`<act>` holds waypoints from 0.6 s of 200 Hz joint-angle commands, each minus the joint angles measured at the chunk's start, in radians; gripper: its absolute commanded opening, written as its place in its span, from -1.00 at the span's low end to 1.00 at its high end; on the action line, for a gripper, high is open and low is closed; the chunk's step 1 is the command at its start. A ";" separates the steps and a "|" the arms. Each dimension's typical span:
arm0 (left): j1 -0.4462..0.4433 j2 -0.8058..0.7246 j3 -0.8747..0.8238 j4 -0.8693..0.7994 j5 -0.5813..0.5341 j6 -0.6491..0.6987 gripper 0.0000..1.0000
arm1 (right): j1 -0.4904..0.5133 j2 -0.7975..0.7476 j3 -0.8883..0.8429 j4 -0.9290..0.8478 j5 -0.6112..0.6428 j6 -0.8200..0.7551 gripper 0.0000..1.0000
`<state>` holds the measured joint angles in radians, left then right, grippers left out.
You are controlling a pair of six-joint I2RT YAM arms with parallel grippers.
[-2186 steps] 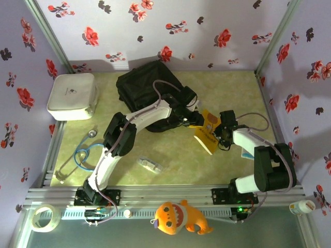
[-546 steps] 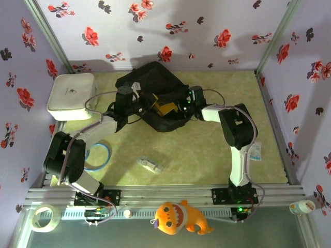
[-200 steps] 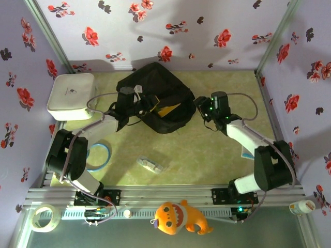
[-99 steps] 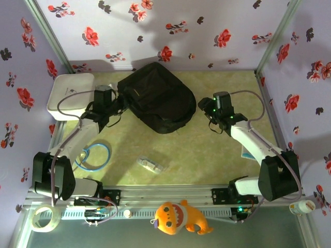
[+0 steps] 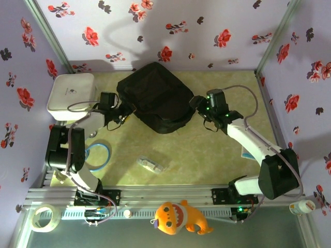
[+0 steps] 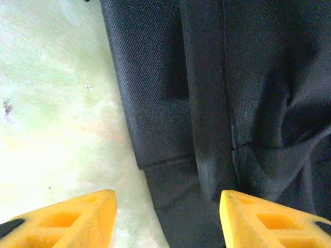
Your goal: Pack the student bag
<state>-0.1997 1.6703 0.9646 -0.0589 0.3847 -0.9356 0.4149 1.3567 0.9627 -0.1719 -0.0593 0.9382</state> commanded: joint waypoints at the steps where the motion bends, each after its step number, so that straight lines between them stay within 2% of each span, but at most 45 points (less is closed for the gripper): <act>1: 0.003 0.031 0.057 0.048 0.039 -0.003 0.06 | 0.015 0.029 0.023 0.073 -0.092 -0.047 0.30; 44: 0.003 0.077 0.080 0.075 0.052 -0.003 -0.06 | 0.060 0.088 0.068 0.014 -0.136 -0.097 0.26; 100: 0.003 0.113 0.097 0.105 0.057 -0.009 -0.65 | 0.074 0.088 0.058 0.020 -0.143 -0.090 0.22; 120: 0.002 0.102 0.095 0.119 0.065 -0.020 -0.93 | 0.081 0.081 0.072 -0.009 -0.127 -0.103 0.20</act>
<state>-0.1997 1.7744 1.0302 0.0231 0.4313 -0.9531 0.4843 1.4441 1.0008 -0.1497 -0.1886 0.8665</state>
